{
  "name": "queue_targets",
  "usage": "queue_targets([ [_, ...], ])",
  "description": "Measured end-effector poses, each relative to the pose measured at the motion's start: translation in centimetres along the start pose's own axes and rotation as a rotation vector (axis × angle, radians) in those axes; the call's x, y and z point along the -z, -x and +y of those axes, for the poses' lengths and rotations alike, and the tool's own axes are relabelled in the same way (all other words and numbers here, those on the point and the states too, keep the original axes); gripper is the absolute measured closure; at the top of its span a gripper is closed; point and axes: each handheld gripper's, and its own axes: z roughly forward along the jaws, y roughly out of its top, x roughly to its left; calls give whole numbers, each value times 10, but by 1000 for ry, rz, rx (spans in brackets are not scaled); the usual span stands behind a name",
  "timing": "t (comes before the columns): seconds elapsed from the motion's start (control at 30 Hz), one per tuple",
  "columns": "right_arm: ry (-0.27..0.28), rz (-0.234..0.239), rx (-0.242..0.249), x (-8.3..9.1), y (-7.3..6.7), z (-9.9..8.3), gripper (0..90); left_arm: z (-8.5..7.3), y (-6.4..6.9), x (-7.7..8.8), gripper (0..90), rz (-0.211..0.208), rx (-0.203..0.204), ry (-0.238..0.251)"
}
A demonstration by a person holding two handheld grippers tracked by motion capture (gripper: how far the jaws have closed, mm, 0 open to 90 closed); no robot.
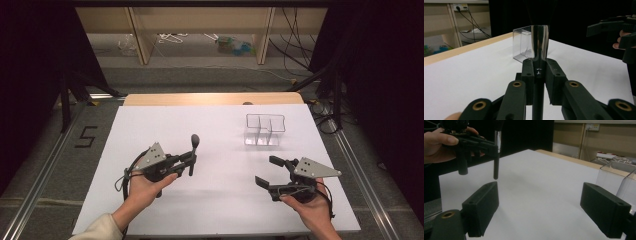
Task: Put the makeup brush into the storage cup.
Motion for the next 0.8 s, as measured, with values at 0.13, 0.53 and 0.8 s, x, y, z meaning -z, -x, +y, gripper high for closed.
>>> queue_targets([
  [0.13, 5, 0, 6, -1, -1, 2, 161, 0, 4, -5, 778, -11, -13, 1],
  [0.53, 26, 18, 27, -18, -7, 9, 162, 1, 18, -17, 778, -32, -38, 2],
  [0.8, 32, 51, 8, -31, -14, 13, 163, 2, 25, -25, 778, -37, -49, 7],
])
